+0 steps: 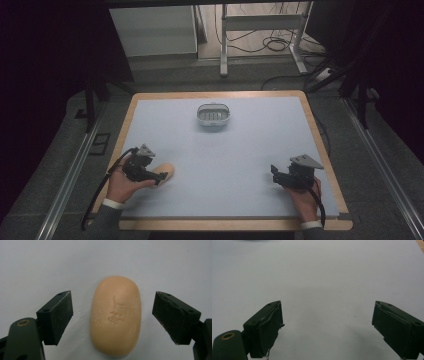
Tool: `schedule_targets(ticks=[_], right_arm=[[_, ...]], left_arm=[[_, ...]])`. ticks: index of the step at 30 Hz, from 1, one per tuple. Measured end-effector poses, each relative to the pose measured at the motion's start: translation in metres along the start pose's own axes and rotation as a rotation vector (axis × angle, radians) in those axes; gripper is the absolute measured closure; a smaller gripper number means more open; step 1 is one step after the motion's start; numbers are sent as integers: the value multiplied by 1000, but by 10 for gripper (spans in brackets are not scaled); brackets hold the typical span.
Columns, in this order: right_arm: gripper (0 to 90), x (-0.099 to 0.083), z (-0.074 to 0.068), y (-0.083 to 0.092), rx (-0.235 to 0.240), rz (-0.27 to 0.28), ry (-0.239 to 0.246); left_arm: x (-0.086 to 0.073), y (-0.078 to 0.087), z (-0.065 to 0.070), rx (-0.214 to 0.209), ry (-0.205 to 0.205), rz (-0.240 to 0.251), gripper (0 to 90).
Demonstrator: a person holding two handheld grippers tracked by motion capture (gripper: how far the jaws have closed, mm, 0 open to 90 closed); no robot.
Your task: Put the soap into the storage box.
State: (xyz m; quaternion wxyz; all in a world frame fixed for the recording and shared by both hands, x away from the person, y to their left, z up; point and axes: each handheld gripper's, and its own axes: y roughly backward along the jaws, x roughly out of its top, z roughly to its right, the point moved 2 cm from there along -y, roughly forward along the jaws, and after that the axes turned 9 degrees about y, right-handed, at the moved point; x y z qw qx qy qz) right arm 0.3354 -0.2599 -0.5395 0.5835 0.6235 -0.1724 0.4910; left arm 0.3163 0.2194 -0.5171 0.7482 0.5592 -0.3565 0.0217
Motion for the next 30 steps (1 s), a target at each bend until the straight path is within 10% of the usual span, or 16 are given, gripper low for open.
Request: schedule_targets(ticks=[30], right_arm=[[99,0,0,0,-8,-3,-1]], left_arm=[[-6,-27,2,15,-19,-84,322]])
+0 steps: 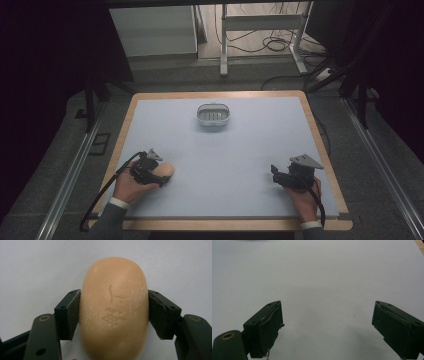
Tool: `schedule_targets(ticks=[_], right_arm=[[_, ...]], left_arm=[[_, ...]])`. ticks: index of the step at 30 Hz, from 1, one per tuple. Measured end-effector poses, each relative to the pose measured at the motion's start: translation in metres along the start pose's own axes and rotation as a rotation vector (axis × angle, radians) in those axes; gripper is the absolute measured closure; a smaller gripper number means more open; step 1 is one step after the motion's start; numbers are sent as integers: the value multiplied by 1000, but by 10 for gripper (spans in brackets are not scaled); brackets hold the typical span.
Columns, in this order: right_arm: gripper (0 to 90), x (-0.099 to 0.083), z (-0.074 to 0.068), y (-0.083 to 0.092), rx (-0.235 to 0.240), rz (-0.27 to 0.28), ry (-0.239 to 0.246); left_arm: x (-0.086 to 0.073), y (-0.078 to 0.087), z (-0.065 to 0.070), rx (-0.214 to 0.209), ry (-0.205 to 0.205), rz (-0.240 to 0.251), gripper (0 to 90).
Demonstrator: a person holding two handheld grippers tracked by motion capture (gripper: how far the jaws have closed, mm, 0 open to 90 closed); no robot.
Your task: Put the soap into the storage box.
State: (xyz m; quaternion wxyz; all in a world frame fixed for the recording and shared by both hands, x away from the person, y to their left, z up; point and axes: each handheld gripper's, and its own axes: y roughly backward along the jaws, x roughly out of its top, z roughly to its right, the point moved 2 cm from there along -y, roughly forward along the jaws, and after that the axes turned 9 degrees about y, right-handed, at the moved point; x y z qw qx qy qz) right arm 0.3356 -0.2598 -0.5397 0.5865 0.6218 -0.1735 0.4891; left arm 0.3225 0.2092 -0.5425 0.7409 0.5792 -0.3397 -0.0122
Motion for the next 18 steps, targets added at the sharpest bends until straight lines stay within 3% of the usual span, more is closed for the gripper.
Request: schedule_targets(ticks=[18], right_arm=[[99,0,0,0,0,0,1]], left_arm=[[15,14,2,-11,1,61,324]])
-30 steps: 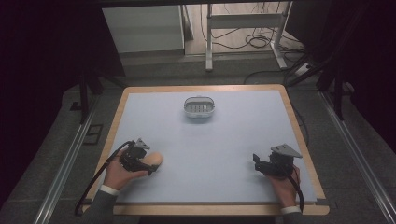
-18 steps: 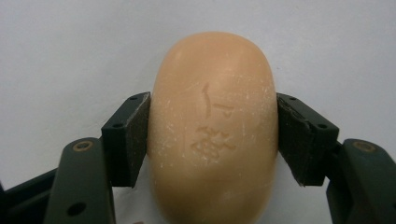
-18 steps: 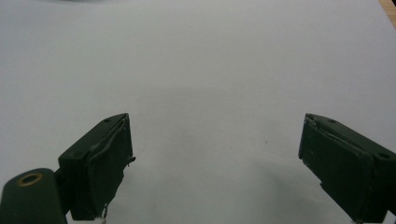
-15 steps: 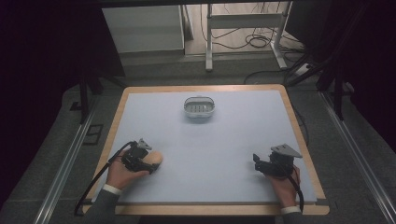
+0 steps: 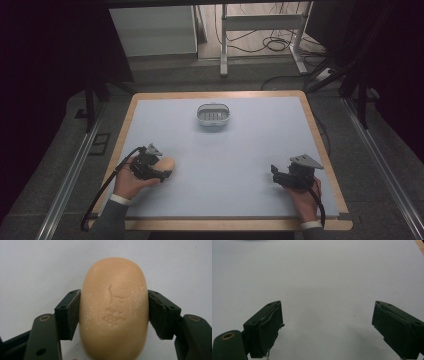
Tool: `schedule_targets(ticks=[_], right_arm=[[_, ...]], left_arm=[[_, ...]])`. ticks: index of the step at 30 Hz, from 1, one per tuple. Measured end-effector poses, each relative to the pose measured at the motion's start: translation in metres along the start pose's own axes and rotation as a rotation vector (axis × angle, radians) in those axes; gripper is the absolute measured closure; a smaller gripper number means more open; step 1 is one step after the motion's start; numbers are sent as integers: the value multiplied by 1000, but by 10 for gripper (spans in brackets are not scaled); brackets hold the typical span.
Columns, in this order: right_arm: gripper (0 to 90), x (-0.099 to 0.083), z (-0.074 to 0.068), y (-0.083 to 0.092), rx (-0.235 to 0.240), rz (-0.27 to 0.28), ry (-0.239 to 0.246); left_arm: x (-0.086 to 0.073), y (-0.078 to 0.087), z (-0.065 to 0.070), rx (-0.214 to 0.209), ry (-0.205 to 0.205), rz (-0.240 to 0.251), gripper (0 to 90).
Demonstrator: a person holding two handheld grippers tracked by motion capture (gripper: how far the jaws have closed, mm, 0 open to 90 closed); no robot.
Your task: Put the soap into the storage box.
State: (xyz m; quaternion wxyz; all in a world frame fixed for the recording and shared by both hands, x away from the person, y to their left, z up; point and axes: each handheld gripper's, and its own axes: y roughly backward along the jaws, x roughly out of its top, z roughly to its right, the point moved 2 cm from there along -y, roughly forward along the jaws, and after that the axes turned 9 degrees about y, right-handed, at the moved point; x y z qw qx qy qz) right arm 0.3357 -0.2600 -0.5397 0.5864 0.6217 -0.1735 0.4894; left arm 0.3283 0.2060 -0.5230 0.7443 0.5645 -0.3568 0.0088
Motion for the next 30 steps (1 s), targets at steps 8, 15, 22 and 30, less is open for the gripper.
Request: schedule_targets(ticks=[8,15,22,30], right_arm=[[99,0,0,0,0,0,-3],[99,0,0,0,-1,-1,-1],[99,0,0,0,-1,0,-3],[99,0,0,0,-3,0,-3]], left_arm=[[7,3,2,1,-5,23,323],[10,6,1,2,-1,32,323],[18,10,3,6,-16,38,324],[27,13,6,3,-26,54,324]])
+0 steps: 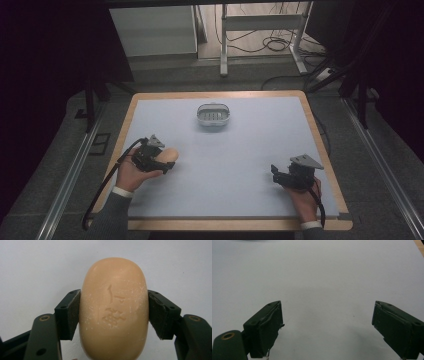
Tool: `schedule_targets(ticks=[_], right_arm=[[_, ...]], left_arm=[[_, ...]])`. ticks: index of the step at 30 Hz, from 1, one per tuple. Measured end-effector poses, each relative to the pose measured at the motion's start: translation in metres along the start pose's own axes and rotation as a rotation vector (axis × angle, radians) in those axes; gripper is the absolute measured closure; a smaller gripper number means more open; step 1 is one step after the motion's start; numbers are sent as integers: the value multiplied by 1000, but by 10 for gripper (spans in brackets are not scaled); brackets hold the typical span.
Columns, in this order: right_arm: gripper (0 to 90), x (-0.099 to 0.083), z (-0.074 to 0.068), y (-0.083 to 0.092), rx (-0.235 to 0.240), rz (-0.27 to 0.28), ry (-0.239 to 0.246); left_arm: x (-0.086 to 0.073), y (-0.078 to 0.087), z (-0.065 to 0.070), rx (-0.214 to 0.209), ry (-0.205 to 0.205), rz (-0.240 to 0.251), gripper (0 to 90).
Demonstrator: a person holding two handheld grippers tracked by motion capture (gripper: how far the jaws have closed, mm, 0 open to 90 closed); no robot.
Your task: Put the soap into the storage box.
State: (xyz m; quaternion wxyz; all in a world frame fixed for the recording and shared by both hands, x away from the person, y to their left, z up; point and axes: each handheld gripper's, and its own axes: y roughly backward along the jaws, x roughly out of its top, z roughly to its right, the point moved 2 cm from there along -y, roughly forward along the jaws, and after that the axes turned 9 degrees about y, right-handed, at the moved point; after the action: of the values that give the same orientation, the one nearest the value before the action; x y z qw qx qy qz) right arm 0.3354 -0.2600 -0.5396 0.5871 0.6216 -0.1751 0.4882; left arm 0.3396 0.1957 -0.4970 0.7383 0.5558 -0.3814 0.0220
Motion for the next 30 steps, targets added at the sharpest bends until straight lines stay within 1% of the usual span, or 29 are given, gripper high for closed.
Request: schedule_targets(ticks=[9,26,30], right_arm=[[99,0,0,0,1,-2,-1],[99,0,0,0,0,-4,-2],[99,0,0,-1,1,-4,-2]], left_arm=[[4,0,6,-5,-17,9,324],[20,-3,15,-11,-48,15,324],[22,-4,16,-12,-49,17,324]])
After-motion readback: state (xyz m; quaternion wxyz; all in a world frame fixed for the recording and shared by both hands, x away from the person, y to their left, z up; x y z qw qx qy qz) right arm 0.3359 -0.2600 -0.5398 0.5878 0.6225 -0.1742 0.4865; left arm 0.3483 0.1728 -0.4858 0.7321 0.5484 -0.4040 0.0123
